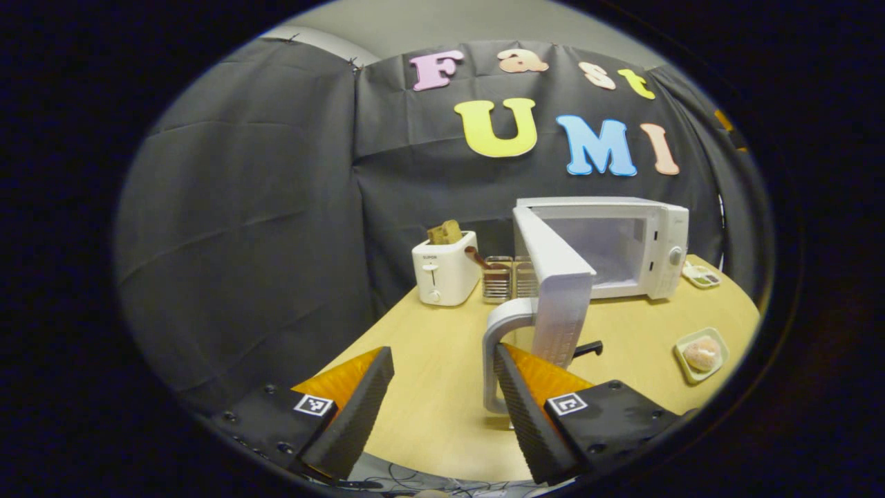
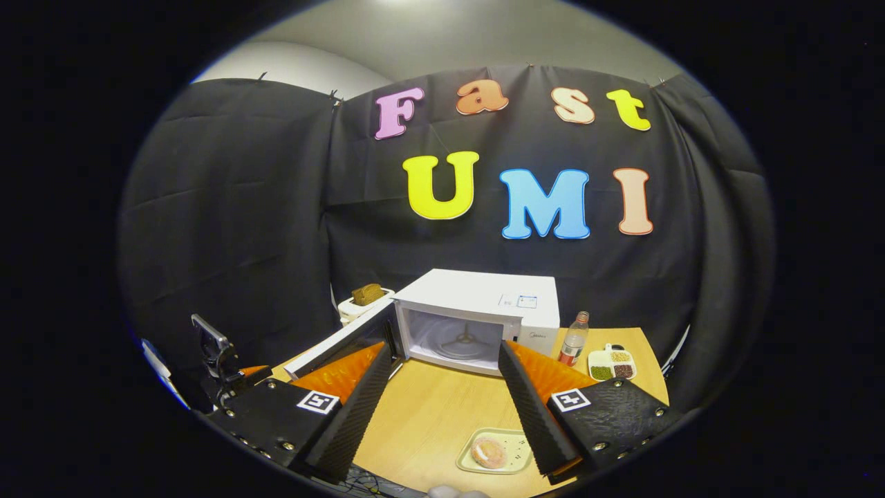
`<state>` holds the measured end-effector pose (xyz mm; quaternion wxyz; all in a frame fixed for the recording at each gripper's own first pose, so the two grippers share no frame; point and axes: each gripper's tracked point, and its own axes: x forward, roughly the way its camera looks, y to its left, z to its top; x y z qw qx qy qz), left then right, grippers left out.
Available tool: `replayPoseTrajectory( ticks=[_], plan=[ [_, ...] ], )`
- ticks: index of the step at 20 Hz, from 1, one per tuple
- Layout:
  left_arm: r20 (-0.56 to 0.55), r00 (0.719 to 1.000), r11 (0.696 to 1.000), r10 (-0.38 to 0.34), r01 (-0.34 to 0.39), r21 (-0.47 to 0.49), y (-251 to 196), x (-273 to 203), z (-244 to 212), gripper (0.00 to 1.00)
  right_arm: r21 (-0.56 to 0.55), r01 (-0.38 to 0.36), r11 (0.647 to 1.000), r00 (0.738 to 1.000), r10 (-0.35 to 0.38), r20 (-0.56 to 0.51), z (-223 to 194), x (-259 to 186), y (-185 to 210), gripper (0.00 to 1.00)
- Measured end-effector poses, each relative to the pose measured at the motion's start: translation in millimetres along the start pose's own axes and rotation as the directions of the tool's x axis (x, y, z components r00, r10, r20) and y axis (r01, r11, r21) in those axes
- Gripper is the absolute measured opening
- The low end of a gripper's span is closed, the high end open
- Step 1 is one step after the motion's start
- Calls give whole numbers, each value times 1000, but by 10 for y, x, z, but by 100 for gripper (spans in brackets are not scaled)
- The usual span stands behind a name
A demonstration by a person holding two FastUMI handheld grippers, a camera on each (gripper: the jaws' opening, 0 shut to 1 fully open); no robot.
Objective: Open the microwave oven with the left hand, put the food in, and close the microwave oven.
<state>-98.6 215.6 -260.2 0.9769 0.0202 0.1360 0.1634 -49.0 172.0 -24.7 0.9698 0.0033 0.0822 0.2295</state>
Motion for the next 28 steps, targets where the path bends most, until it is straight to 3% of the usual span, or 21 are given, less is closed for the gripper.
replayPoseTrajectory(
  ticks=[4,8,12,15,16,17,19,21,22,28],
  plan=[
    [37,999,1000,6,-6,22,4,-130,211,97,-32,14,999,1000,-13,13,-46,48,-105,96],
    [73,997,999,-3,0,35,-15,-368,528,100,-79,30,996,999,-32,-23,-342,126,-314,96],
    [128,992,999,-13,7,47,-136,-622,1008,100,-153,35,988,995,-49,-89,-887,145,-531,96],
    [175,984,999,-12,3,51,-292,-792,1448,100,-240,-2,971,989,-35,-147,-1444,144,-667,95],
    [193,981,999,-17,7,51,-372,-848,1581,95,-271,-17,962,983,-33,-179,-1651,146,-723,96],
    [201,979,999,-25,16,49,-461,-898,1694,100,-292,-33,956,979,-27,-202,-1836,148,-790,96],
    [206,978,998,-30,19,56,-644,-906,1843,100,-289,-74,954,970,1,-244,-2150,166,-839,96],
    [231,972,997,-51,36,65,-849,-924,2007,100,-288,-103,952,962,21,-273,-2395,213,-861,96],
    [237,969,996,-69,54,72,-981,-931,2066,95,-299,-109,948,957,19,-290,-2495,252,-885,96],
    [276,941,978,-198,173,112,-1533,-860,2505,99,-292,-141,946,929,24,-369,-3034,525,-904,96]
  ],
)
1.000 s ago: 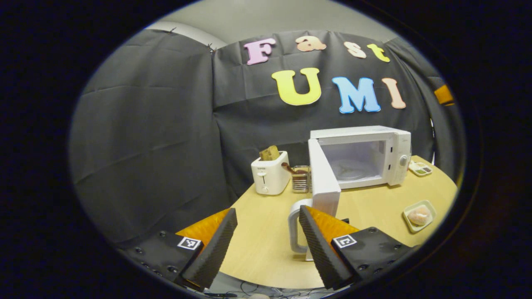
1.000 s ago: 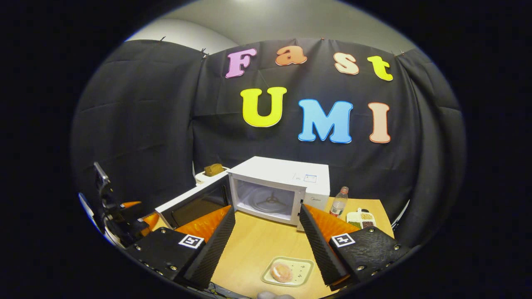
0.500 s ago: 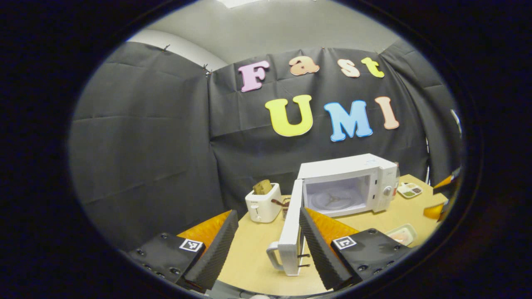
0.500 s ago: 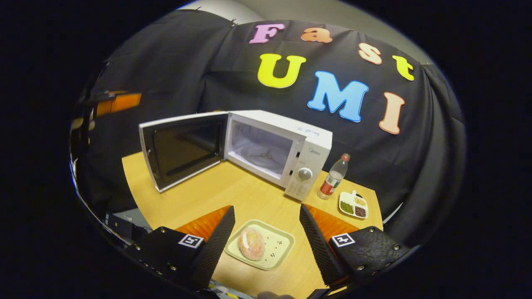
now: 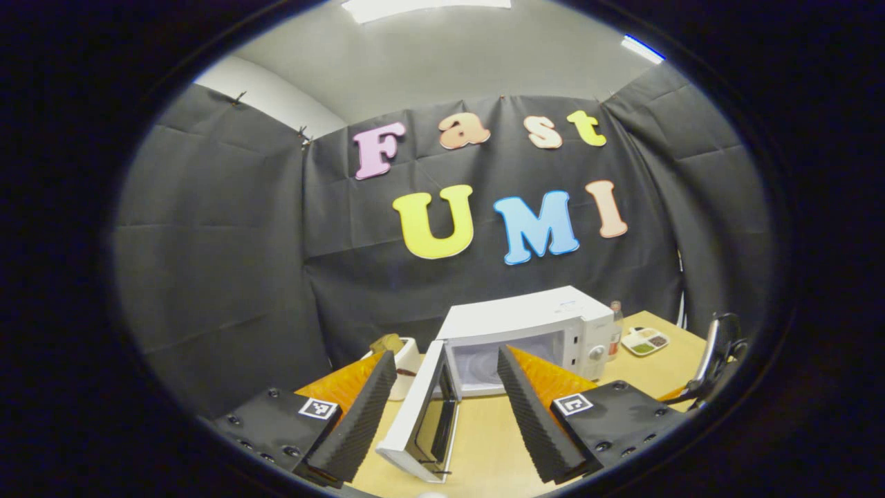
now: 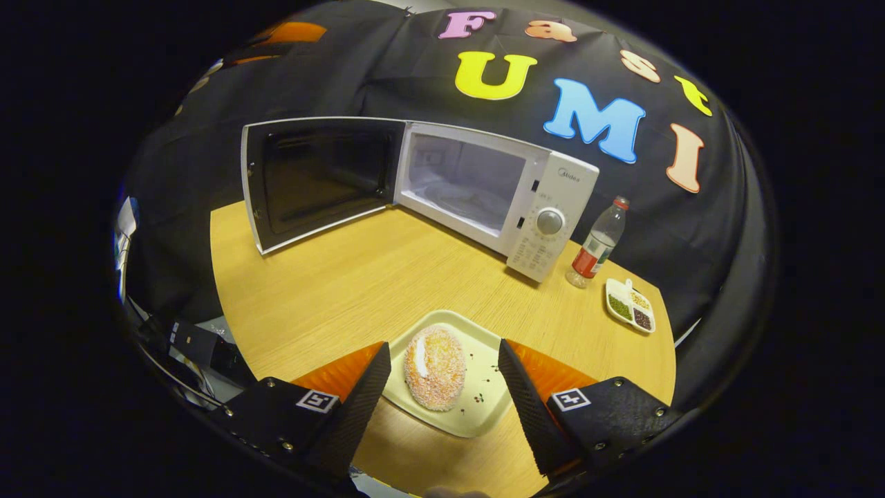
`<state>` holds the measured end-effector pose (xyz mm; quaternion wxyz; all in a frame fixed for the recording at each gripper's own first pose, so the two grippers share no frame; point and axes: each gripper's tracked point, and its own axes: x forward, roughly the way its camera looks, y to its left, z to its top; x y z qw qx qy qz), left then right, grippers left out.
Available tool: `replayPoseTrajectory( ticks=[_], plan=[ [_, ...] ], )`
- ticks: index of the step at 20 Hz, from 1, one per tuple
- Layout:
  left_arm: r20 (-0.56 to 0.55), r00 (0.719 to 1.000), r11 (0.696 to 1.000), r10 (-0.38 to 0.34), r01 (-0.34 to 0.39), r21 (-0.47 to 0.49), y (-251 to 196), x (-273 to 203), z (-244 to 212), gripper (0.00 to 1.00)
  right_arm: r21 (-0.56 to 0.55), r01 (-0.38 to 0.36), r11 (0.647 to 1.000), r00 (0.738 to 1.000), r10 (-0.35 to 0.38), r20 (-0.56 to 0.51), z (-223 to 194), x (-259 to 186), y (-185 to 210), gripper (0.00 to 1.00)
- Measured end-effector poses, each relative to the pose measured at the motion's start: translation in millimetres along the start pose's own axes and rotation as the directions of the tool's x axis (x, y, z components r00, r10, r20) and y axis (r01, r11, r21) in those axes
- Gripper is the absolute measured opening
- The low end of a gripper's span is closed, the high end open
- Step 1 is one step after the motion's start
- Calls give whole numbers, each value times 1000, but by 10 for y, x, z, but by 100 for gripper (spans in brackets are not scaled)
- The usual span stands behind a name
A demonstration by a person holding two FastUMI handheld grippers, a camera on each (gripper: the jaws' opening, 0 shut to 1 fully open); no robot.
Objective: Open the microwave oven with the left hand, put the food in, and close the microwave oven.
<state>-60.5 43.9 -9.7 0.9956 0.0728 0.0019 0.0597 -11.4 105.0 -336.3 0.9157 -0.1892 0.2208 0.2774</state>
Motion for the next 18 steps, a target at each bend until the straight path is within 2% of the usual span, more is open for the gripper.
replayPoseTrajectory(
  ticks=[2,6,10,11,12,13,16,17,18],
  plan=[
    [-1,1000,1000,-27,27,3,-59,77,42,100,-1,-9,1000,999,9,-37,-130,168,38,96],
    [5,999,999,-51,51,12,-72,147,109,94,-11,-21,1000,996,20,-90,-297,364,58,96],
    [-2,998,998,-57,57,3,-20,190,74,100,-27,-26,999,993,22,-119,-354,497,55,96],
    [-3,998,998,-56,56,2,1,218,57,100,-16,-49,999,992,47,-119,-337,522,76,95],
    [-15,998,998,-56,56,0,16,238,4,100,0,-43,999,991,43,-130,-371,549,85,92],
    [-21,998,998,-56,56,-6,36,252,-20,100,18,-52,998,990,54,-133,-337,534,85,78],
    [-30,998,998,-59,58,-24,97,286,-68,100,36,-73,997,985,78,-153,-344,546,82,74],
    [-39,997,998,-60,59,-26,118,300,-96,100,51,-82,995,983,89,-160,-354,558,91,67],
    [-43,997,998,-65,64,-24,130,315,-129,100,69,-82,994,982,92,-167,-339,550,78,67]
  ],
)
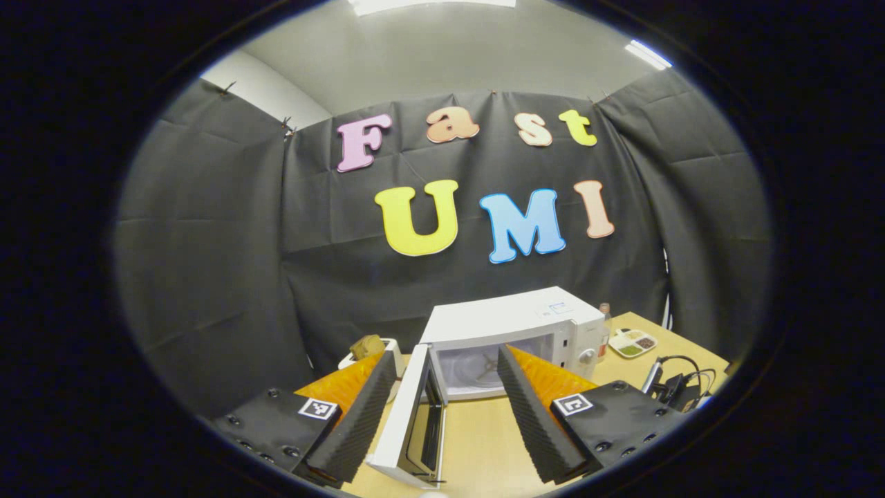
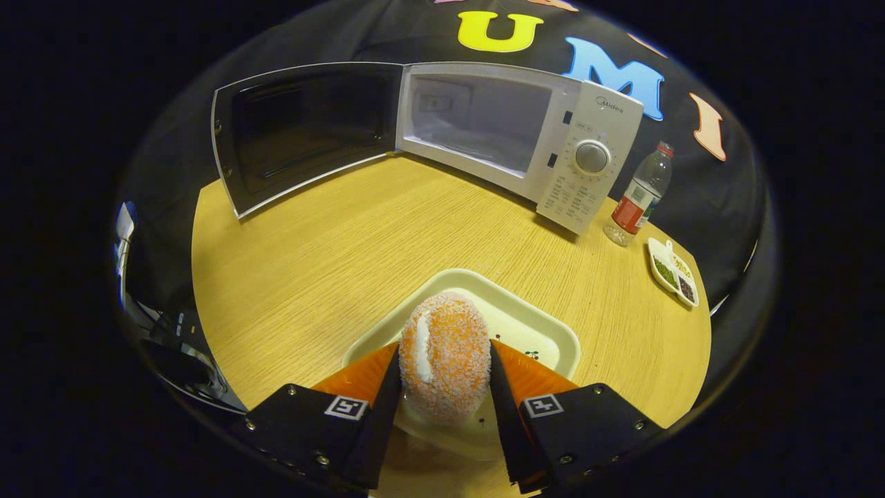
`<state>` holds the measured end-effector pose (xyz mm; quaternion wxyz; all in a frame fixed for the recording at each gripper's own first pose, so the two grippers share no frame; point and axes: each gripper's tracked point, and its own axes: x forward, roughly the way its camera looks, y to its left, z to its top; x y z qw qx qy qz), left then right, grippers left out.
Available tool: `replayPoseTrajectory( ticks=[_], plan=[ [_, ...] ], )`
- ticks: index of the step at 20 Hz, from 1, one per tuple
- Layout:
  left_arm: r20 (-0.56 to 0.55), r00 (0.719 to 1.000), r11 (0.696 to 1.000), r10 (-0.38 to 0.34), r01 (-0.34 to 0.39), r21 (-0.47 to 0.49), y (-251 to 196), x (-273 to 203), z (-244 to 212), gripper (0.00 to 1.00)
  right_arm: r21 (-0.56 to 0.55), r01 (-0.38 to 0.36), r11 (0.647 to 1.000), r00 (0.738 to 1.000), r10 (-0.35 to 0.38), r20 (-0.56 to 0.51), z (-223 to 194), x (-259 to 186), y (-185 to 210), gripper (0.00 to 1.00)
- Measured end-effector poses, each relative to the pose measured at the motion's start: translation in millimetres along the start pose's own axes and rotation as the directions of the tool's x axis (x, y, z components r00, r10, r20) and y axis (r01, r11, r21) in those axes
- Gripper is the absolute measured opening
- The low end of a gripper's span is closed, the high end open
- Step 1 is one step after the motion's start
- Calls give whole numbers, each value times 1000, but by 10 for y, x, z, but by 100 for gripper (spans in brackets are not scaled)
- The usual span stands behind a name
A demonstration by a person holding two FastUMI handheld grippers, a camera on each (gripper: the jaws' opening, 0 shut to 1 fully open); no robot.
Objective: Open the microwave oven with the left hand, put the food in, and close the microwave oven.
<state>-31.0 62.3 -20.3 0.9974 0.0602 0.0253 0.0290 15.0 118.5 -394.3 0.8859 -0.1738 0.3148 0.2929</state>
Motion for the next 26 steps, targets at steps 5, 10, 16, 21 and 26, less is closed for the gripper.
replayPoseTrajectory(
  ticks=[5,10,16,21,26],
  plan=[
    [0,1000,1000,-10,10,12,156,50,-38,100,128,-24,991,996,13,84,513,-202,57,65],
    [-4,1000,1000,-29,29,-7,316,105,-128,97,300,-112,947,974,44,224,1422,-251,195,67],
    [-6,999,998,-50,50,-37,450,289,-228,95,454,-184,872,949,38,313,2176,126,267,66],
    [-16,998,996,-68,67,-50,589,438,-372,94,575,-181,798,939,-32,341,2575,632,173,66],
    [-34,997,997,-63,61,-39,734,597,-561,99,670,-156,726,915,-148,374,3012,1131,35,66]
  ],
)
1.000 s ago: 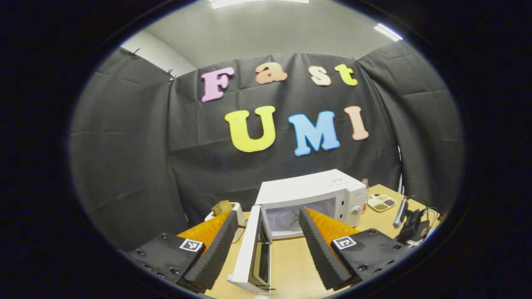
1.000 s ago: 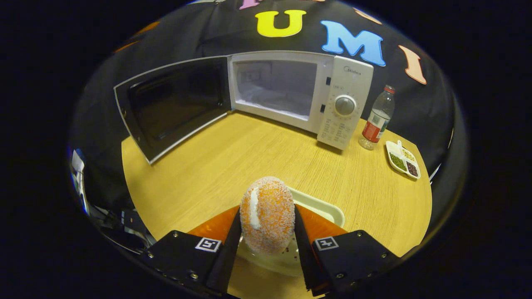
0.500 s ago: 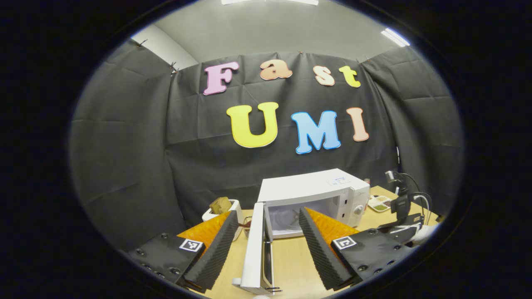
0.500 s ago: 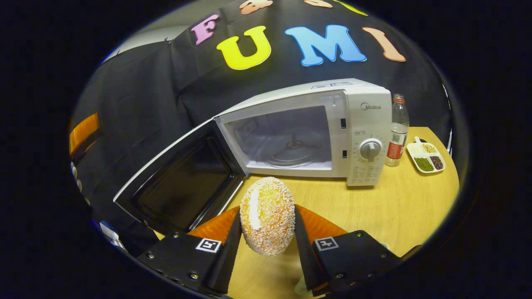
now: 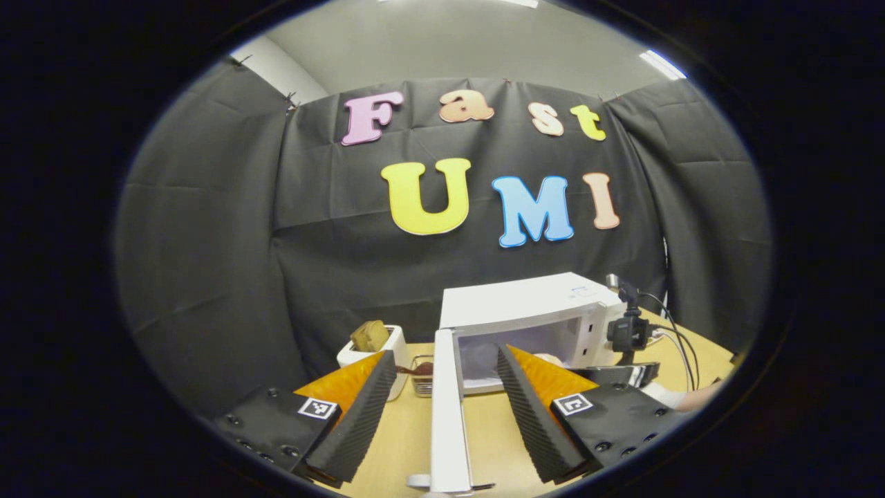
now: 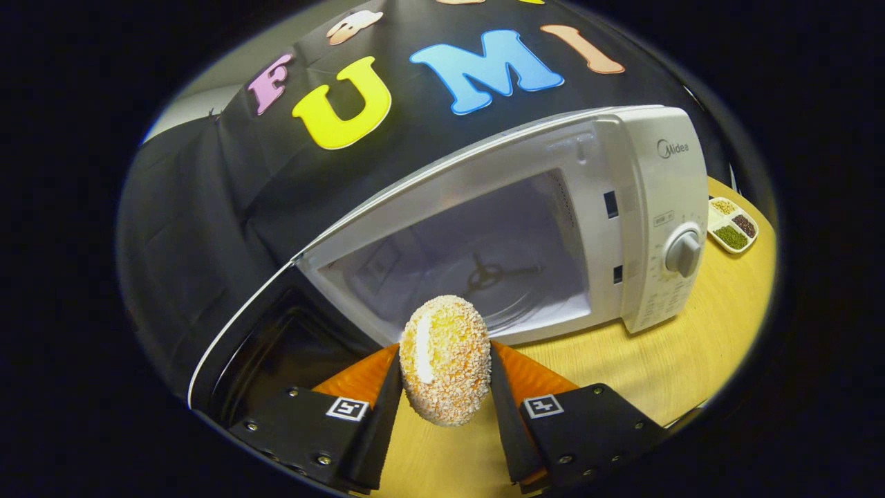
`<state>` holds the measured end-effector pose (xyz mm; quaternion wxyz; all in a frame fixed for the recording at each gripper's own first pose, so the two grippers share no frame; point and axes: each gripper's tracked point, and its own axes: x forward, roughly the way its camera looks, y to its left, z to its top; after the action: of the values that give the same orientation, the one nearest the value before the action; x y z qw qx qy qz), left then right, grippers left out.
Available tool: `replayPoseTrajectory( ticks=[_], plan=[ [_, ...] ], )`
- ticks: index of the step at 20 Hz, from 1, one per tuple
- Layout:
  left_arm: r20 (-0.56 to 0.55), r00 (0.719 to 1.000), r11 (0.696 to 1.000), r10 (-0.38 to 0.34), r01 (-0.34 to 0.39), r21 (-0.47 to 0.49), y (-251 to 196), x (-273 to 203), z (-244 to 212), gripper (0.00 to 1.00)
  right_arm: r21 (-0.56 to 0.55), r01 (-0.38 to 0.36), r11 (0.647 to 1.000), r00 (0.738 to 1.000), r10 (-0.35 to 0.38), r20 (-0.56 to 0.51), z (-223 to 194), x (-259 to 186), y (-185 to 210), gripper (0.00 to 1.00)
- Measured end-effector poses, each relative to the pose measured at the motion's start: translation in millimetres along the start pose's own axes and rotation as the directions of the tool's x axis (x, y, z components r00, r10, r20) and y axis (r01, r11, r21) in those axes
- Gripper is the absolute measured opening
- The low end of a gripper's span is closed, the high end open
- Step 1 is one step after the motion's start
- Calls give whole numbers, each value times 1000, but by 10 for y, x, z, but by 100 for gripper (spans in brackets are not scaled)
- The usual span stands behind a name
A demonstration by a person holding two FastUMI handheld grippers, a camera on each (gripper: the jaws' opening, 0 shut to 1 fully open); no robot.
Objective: Open the microwave oven with the left hand, put the food in, and close the microwave oven.
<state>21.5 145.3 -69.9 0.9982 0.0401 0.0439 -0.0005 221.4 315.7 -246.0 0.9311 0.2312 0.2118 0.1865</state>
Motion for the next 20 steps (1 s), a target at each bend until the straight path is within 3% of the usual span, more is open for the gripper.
replayPoseTrajectory(
  ticks=[8,11,13,16,17,19,20],
  plan=[
    [-6,1000,1000,-23,23,20,24,198,-103,98,70,126,990,973,-137,188,241,784,-70,66],
    [0,1000,999,-6,6,32,80,250,-107,100,24,269,963,920,-264,289,361,881,-248,66],
    [-3,1000,999,-6,6,34,99,265,-124,100,-7,320,948,912,-306,274,233,1001,-315,66],
    [3,1000,999,4,-4,48,192,287,-102,100,2,355,935,908,-345,238,83,1057,-450,82],
    [4,1000,999,9,-9,54,206,291,-88,98,-9,354,935,909,-342,236,63,1039,-444,95],
    [9,1000,998,18,-18,62,256,248,-88,100,-33,366,930,908,-349,232,53,938,-460,97],
    [15,1000,998,24,-25,59,282,260,-68,95,-39,359,932,908,-340,246,107,852,-427,97]
  ],
)
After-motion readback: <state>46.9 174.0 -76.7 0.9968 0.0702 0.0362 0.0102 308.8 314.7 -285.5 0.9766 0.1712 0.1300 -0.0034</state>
